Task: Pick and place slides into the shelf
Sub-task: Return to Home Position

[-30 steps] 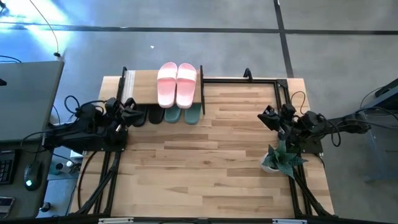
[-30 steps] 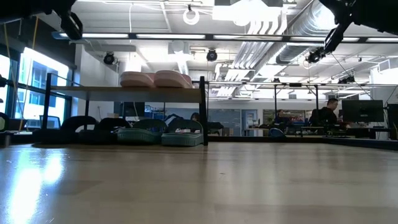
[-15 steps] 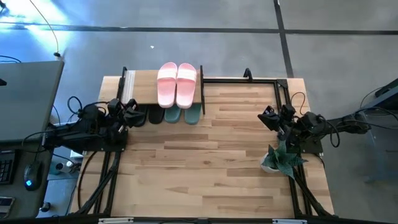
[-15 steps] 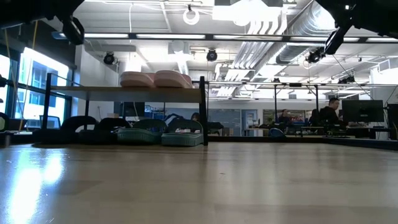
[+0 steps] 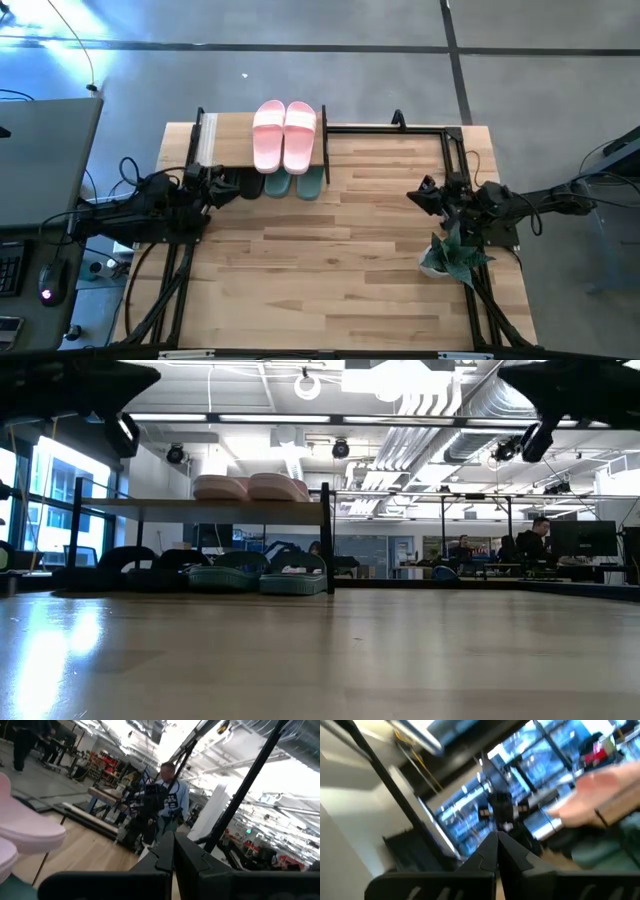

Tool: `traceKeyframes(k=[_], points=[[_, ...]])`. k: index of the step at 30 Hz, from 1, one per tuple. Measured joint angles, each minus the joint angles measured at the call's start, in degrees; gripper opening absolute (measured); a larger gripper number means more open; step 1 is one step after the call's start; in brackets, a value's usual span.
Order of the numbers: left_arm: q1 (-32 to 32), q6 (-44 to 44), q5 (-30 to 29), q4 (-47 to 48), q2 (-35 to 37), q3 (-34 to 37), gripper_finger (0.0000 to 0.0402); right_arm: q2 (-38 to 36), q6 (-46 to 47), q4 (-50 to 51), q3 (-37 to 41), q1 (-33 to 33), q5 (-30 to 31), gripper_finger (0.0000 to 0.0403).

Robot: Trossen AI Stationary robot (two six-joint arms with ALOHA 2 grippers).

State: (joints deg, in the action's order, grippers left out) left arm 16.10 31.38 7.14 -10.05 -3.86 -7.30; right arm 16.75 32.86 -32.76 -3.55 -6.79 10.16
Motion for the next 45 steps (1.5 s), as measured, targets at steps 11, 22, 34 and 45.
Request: traceKeyframes(k=[11,22,34,45], points=[[0.00,-3.15,-0.13,10.79,-0.02,0.47,0.0000,0.01,-1.64,14.93,0.00,0.00,-0.73,0.0000],[0.00,-9.28,-8.21,22.83,-0.02,0.47,0.0001,0.02,-24.55,27.93,0.00,0.00,5.13,0.0000],[0.00,-9.12,-13.35,34.08,-0.04,0.27,0.0001,0.04,-24.64,35.39,0.00,0.00,11.94,0.0000],[0.00,-9.07,-12.82,34.08,-0.04,0.25,0.0001,0.04,-22.78,35.41,0.00,0.00,10.74,0.0000]])
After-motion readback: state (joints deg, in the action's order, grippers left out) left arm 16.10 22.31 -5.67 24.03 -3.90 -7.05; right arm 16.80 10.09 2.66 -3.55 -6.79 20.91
